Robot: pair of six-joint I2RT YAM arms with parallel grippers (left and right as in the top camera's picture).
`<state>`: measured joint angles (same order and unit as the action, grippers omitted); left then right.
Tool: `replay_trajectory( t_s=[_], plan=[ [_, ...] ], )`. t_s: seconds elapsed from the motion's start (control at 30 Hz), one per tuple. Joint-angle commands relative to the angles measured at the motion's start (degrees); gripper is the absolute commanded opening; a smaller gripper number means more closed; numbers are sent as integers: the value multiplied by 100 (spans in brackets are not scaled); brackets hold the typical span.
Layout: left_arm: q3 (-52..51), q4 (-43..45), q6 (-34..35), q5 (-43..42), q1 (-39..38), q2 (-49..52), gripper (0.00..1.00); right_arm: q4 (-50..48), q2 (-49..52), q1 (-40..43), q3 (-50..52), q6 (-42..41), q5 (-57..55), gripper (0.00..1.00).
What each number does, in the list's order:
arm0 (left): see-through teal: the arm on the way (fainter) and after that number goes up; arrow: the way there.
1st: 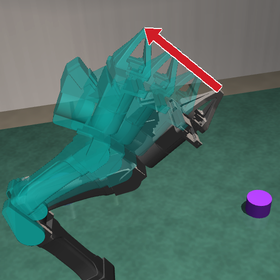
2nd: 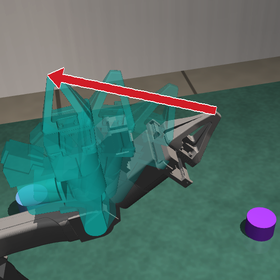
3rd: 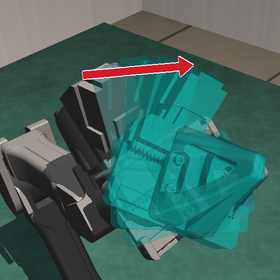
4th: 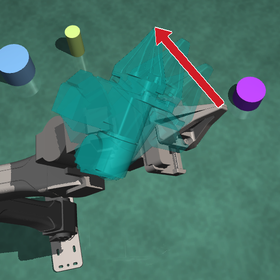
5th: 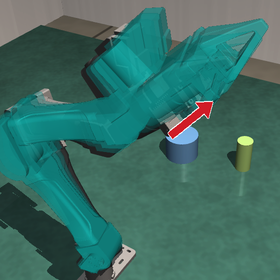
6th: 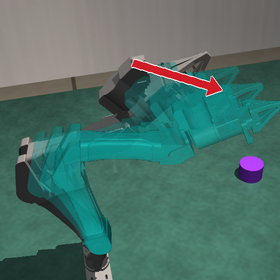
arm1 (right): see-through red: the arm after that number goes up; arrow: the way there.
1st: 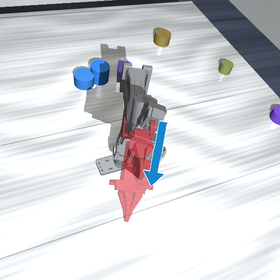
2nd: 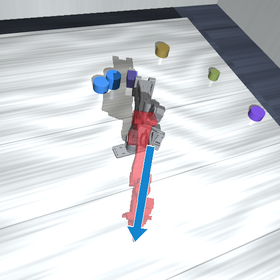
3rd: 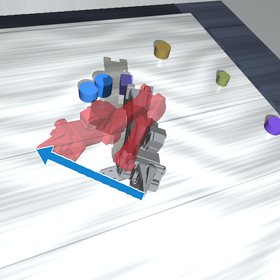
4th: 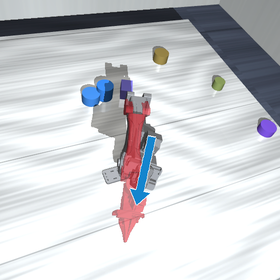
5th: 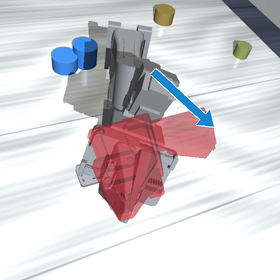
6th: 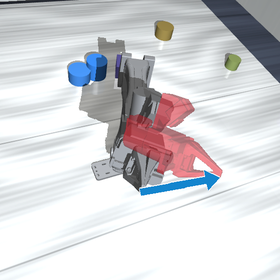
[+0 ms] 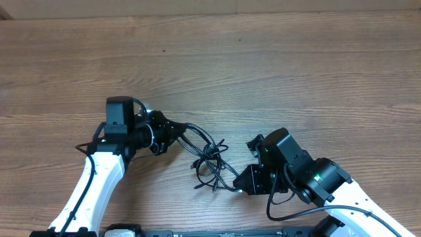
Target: Untangle cables
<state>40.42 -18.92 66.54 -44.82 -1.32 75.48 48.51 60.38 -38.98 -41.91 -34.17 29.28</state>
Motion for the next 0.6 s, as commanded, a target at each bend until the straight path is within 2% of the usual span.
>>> replay_trajectory(
  t_s=[0.0, 0.13, 0.2, 0.27, 0.37, 0.47, 0.53, 0.57],
  plan=[
    [98, 131, 341, 1198, 625, -92, 4, 557, -48, -57, 70, 168, -175, 4],
    [98, -400, 1067, 1279, 741, -92, 4, 584, -48, -57, 70, -455, -717, 6],
    [98, -651, 1397, 1399, 754, -92, 5, 595, -48, -57, 70, -667, -905, 11],
    [98, -850, 1709, 1480, 754, -92, 4, 599, -48, -57, 70, -911, -1049, 24],
    [98, -957, 1873, 1419, 750, -92, 4, 378, -48, -57, 70, -1309, -1211, 50],
    [98, -957, 1663, 953, 654, -92, 5, -232, -48, -57, 70, -1646, -1102, 69],
    [98, -962, 1574, 468, 573, -92, 4, -741, -46, -59, 70, -1947, -933, 86],
    [98, -964, 1574, 289, 533, -92, 4, -922, -42, -63, 70, -2190, -907, 88]
  ],
)
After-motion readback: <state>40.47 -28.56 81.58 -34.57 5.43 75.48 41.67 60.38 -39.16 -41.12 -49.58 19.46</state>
